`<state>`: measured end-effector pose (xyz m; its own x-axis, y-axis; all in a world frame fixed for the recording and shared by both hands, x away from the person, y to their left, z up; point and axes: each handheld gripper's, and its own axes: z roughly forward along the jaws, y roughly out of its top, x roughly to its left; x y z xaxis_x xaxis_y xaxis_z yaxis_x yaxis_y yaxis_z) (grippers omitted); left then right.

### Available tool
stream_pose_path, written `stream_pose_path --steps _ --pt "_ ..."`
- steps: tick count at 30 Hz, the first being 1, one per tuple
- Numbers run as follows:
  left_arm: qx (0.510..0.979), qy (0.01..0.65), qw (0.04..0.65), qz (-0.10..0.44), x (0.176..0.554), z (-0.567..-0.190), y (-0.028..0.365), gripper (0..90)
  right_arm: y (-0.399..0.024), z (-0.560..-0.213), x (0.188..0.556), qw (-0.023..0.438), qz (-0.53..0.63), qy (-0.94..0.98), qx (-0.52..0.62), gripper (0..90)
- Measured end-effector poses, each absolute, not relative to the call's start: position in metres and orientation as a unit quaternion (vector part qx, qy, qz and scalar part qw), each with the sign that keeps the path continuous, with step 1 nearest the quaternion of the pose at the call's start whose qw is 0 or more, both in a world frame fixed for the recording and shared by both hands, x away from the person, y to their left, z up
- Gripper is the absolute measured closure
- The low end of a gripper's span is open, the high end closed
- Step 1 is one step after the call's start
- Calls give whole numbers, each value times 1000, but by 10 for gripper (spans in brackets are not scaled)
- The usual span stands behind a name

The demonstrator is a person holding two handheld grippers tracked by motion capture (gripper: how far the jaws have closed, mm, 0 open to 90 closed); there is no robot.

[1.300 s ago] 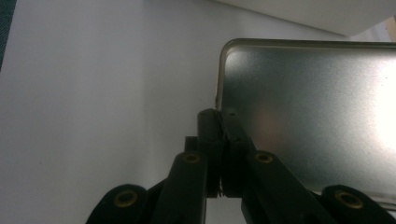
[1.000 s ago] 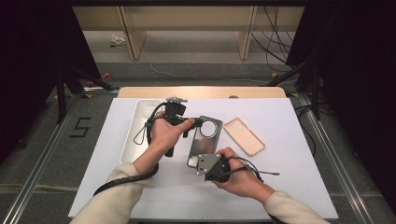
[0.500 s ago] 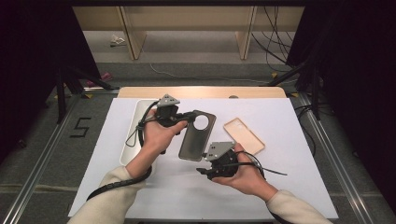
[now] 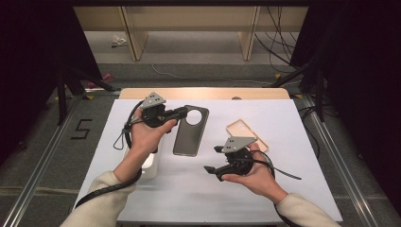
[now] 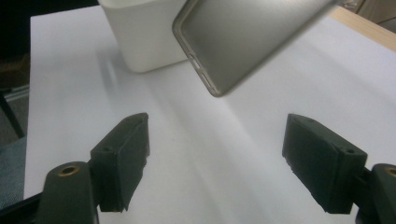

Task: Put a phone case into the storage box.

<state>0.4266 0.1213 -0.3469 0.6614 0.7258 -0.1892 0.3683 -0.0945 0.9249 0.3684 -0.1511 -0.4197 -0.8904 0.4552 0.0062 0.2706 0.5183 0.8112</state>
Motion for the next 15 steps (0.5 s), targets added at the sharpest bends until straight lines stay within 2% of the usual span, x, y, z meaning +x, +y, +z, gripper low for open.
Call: stream_pose_path --steps 15 --pt "696 374 585 182 430 -330 144 815 -173 -419 369 101 472 840 248 217"
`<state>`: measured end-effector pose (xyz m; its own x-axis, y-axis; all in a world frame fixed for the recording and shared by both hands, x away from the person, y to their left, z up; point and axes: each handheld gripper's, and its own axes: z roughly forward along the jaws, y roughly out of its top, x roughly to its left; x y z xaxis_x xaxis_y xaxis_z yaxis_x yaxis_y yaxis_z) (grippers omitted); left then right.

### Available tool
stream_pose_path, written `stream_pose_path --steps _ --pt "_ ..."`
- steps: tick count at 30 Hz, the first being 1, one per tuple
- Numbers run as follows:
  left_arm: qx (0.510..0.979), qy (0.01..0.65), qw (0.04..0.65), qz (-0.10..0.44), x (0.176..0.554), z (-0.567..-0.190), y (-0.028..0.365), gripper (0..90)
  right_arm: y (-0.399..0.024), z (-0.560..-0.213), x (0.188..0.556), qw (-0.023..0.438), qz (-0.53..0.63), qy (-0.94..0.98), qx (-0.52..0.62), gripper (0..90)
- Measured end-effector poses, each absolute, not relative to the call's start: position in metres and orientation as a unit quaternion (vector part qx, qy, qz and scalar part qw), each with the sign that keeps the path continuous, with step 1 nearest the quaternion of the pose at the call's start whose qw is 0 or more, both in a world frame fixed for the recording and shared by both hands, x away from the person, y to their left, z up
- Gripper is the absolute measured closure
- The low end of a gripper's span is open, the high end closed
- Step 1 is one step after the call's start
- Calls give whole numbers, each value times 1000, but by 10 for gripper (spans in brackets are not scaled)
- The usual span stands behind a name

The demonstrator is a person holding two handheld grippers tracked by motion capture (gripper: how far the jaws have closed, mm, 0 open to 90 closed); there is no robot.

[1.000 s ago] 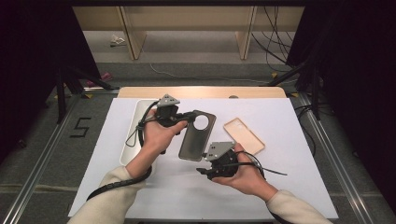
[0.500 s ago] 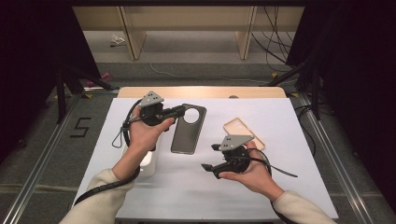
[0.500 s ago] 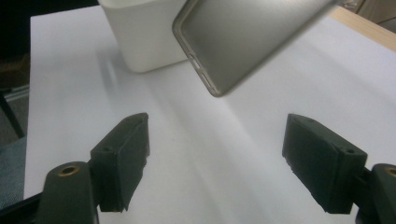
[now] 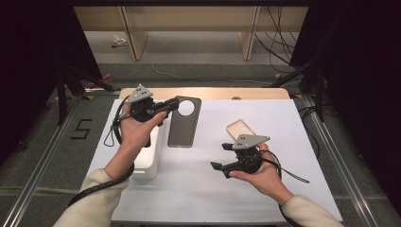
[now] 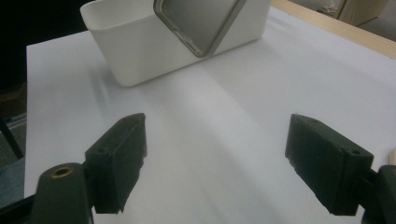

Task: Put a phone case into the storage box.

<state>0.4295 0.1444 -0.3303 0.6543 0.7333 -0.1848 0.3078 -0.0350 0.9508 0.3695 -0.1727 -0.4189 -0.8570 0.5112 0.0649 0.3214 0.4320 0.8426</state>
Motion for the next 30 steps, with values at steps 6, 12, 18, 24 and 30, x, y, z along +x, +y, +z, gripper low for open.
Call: stream_pose_path --steps 6,12,18,24,30 --pt "689 375 590 191 431 -324 156 815 -178 -420 369 103 473 838 254 217" --pt "681 376 597 197 432 -322 168 816 -182 -419 368 104 473 836 257 220" --pt "678 374 599 204 435 -321 179 816 -185 -420 368 102 470 838 257 220" --pt "675 374 600 212 439 -318 189 816 -187 -420 367 102 472 836 260 211" --pt "669 377 601 219 443 -316 200 815 -190 -420 367 102 474 833 264 208"
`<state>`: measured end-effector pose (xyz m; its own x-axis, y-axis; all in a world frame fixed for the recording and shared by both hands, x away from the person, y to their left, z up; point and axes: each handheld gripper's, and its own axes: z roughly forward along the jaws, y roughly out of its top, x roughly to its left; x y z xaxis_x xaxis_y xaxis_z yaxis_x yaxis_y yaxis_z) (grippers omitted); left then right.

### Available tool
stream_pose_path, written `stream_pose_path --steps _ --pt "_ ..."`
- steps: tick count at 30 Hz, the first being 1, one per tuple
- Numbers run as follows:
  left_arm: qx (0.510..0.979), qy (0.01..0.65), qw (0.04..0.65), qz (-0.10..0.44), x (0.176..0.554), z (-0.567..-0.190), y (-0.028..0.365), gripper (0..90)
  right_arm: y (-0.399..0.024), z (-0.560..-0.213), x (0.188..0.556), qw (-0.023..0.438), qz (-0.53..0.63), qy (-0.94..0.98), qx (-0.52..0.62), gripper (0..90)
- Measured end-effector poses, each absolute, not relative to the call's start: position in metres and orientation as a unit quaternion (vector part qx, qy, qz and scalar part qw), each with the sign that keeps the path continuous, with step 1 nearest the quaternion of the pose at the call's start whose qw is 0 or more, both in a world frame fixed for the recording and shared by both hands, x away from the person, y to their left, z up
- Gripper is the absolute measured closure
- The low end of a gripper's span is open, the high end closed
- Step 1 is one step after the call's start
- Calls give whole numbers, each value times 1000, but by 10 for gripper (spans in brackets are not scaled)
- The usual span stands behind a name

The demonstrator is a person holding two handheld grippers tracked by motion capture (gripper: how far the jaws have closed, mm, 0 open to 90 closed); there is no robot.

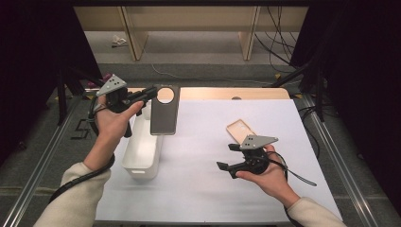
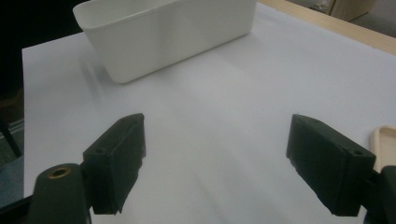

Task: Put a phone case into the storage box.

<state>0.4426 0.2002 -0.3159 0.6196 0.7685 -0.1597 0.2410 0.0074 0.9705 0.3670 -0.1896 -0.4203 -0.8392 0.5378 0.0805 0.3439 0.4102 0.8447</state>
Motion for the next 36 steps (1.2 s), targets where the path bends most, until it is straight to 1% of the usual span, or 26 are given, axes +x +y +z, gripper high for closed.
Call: stream_pose_path --steps 11,36 --pt "663 387 599 228 451 -315 217 815 -192 -422 366 100 471 835 267 208" --pt "667 383 590 245 473 -312 236 815 -193 -425 365 97 470 835 268 209"
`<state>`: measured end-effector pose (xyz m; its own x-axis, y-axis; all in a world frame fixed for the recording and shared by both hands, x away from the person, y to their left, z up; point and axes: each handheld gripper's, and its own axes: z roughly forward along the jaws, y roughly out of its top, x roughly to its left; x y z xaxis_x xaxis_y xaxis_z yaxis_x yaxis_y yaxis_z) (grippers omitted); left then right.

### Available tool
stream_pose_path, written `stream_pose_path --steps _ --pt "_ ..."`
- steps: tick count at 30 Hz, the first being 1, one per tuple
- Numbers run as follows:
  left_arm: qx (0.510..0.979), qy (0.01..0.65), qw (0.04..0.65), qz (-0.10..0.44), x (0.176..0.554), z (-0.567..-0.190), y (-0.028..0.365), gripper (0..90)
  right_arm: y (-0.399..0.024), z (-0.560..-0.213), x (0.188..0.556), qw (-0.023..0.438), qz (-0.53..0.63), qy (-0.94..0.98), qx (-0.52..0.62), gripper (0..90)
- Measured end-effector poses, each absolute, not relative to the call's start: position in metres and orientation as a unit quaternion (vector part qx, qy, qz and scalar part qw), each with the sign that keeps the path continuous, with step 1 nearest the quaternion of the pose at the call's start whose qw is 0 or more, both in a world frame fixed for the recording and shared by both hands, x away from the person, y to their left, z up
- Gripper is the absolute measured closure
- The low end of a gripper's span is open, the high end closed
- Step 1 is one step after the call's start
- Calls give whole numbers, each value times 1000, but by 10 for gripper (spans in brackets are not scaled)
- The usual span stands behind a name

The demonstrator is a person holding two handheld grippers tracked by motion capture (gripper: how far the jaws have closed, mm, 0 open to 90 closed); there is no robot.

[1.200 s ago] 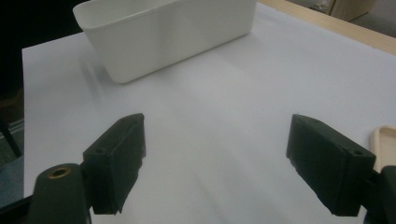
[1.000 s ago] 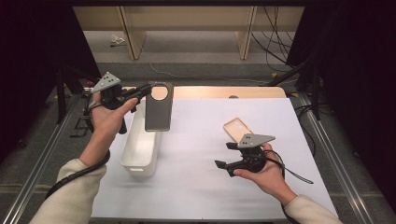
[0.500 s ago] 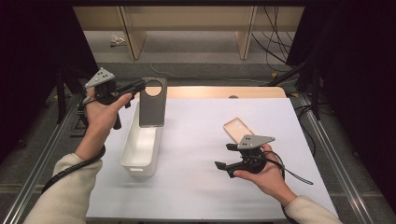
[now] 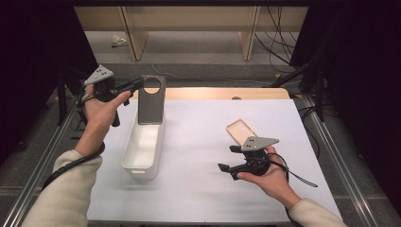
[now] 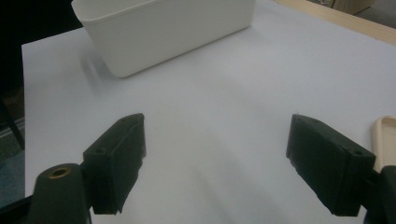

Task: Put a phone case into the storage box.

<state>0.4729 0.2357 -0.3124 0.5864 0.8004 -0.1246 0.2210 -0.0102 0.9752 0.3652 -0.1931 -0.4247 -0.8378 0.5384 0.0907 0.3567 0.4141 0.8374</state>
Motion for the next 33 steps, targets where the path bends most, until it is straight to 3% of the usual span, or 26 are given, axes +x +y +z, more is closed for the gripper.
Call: stream_pose_path --steps 33 --pt "677 378 580 251 491 -322 247 815 -194 -426 366 96 471 835 268 209"
